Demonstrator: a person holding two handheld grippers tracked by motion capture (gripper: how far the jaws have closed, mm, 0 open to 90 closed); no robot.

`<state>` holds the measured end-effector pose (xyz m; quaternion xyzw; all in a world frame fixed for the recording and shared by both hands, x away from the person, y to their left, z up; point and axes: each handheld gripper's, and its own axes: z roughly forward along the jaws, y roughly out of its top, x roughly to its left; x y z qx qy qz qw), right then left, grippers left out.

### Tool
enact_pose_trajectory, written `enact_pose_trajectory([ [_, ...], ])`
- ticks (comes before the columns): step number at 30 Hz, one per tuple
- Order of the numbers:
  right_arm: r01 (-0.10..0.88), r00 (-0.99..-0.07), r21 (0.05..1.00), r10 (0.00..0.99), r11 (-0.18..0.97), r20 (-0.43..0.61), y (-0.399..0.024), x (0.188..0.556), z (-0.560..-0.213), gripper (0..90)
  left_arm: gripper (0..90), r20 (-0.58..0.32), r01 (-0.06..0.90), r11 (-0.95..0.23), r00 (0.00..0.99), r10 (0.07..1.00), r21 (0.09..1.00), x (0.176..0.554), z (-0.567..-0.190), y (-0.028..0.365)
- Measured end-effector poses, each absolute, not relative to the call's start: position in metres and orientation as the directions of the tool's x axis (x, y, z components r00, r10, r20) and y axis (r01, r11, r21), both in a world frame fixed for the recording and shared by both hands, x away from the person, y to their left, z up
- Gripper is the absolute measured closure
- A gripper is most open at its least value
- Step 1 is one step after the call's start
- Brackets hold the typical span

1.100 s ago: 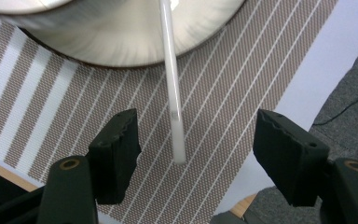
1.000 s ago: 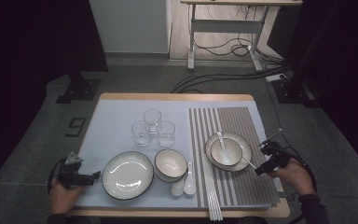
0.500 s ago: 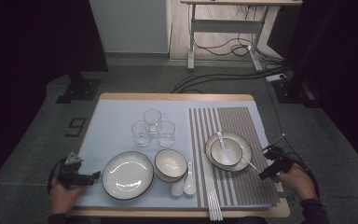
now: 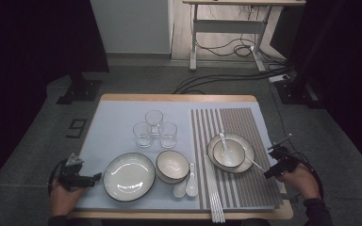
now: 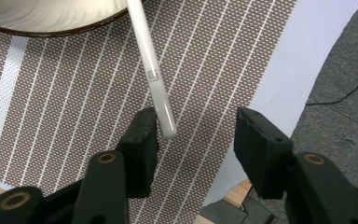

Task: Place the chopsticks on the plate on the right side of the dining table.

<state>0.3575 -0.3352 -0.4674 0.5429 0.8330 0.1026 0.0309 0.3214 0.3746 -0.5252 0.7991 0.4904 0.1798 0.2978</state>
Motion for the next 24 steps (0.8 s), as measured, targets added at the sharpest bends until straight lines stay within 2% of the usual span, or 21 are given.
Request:
enact_pose_trajectory([
  [16, 0.893, -0.421, 0.205, 0.905, 0.401, 0.063, -0.3368, 0.3621, -0.466, 71.5, 0.9, -0.005, 0.677, -0.342, 0.454, 0.891, 0.652, 0.3214, -0.5252, 0.3746],
  [24, 0.893, -0.422, 0.201, 0.904, 0.402, 0.067, -0.3387, 0.3652, -0.4661, 75.2, 0.9, -0.005, 0.677, -0.342, 0.454, 0.891, 0.652, 0.3214, -0.5252, 0.3746],
])
